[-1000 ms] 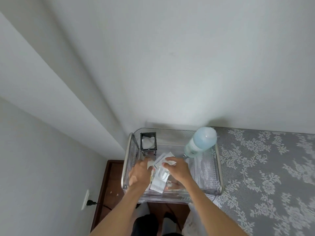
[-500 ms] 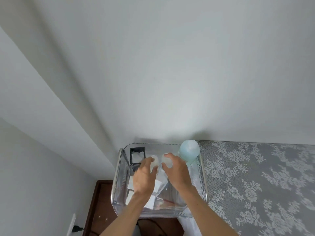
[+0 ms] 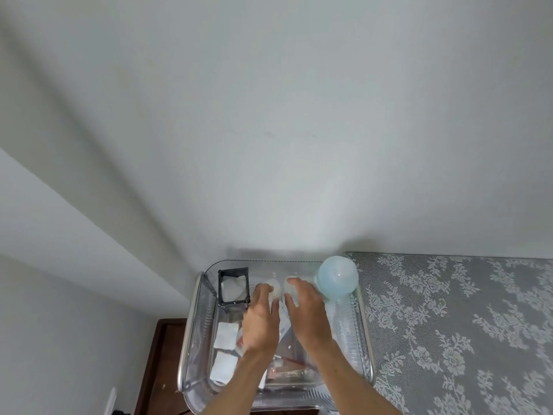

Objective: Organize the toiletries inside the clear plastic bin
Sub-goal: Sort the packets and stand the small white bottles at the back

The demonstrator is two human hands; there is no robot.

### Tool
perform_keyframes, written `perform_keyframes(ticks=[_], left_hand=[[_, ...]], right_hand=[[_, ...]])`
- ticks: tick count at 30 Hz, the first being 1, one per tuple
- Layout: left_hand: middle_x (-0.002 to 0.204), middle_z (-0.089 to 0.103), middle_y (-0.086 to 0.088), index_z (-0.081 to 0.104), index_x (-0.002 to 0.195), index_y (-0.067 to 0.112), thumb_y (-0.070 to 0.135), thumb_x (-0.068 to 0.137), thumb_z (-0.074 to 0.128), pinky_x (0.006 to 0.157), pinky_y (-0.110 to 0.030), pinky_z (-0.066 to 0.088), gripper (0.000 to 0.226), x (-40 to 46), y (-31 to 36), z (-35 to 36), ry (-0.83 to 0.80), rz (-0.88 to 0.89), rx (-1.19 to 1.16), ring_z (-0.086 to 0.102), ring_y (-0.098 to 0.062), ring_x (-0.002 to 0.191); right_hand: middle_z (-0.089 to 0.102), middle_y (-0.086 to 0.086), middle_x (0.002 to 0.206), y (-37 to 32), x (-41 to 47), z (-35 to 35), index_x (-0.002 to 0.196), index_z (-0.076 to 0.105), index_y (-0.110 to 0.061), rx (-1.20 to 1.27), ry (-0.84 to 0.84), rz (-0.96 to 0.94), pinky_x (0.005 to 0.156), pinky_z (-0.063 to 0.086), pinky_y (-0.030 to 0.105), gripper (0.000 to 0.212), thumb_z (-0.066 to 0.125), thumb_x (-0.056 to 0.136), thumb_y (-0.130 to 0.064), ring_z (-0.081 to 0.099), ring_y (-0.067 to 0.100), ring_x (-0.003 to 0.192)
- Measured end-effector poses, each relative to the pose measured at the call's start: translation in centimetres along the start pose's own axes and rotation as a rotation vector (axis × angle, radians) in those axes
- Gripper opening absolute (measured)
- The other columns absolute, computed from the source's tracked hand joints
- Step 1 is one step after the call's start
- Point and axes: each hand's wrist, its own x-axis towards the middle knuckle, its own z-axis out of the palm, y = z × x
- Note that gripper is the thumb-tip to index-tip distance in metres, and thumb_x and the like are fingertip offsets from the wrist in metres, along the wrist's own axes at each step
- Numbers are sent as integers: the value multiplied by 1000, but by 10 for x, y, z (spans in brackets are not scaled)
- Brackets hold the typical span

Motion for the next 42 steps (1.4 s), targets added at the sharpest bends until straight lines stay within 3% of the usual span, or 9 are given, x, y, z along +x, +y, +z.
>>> perform_keyframes(ticks=[3, 10, 15, 20, 25, 30, 33, 38, 42], left_hand=[[105, 59, 2, 39, 100, 26, 17, 97, 54, 48, -43, 52, 18, 3, 1, 5, 16, -9, -53, 60, -18, 62], [117, 60, 5, 38, 118, 23, 27, 97, 52, 49, -29, 43, 25, 6, -9, 20, -12, -51, -47, 61, -15, 61], [114, 60, 10, 38, 119, 27, 37, 98, 44, 48, -18, 34, 23, 13, -11, 29, -31, -85, -69, 54, -1, 62], [123, 59, 9, 33, 135, 25, 35, 99, 46, 55, -22, 41, 39, 13, -5, 26, -27, -72, -72, 54, -2, 66], [161, 21, 12, 32, 139, 36, 46, 99, 40, 53, -36, 57, 42, -2, 0, 8, -64, 9, -24, 72, -17, 80], [143, 49, 12, 37, 135, 37, 45, 99, 44, 49, -34, 58, 37, -38, -3, -23, -49, 125, 57, 71, -15, 73], [130, 58, 10, 43, 131, 33, 49, 98, 40, 48, -31, 56, 37, -55, -19, -41, -77, 69, 121, 68, -14, 61], [116, 64, -5, 47, 139, 30, 29, 100, 51, 76, -36, 60, 40, -53, -47, -54, -99, -111, 68, 67, -19, 92], [135, 57, -10, 49, 140, 19, 24, 100, 50, 96, -48, 53, 40, -47, -75, -47, -144, -363, 87, 57, -27, 121]], right_hand=[[58, 3, 126, 4, 1, 6, 128, 55, -18, -21, -9, 1, 88, 55, 36, 31, 58, 97, -16, 60, 22, 109], [36, 7, 154, 14, -3, 19, 130, 53, -18, -103, -26, 57, 80, 60, 45, 29, 48, 102, -20, 63, 30, 114], [24, 5, 161, 21, -1, 21, 131, 49, -18, -129, -45, 55, 72, 61, 49, 29, 47, 102, -15, 65, 34, 109], [19, -2, 163, 26, -2, 23, 133, 47, -21, -124, -46, 48, 70, 60, 52, 32, 47, 102, -15, 65, 35, 108], [24, -2, 162, 22, -8, 14, 139, 47, -23, -133, -49, -30, 72, 61, 47, 38, 48, 102, -17, 68, 31, 104], [61, -6, 134, 24, -34, -5, 128, 58, -25, -192, 29, -239, 59, 60, 28, 31, 59, 97, -21, 71, 13, 84], [67, -11, 114, 32, -51, -6, 122, 63, -27, -161, -62, -246, 58, 56, 23, 27, 62, 95, -28, 67, 7, 76], [67, -12, 90, 46, -62, 14, 121, 65, -34, -22, -284, -29, 68, 57, 20, 27, 60, 95, -41, 65, 3, 76], [68, -10, 85, 58, -64, 41, 122, 65, -36, 3, -356, 51, 72, 59, 25, 30, 61, 93, -42, 66, 4, 77]])
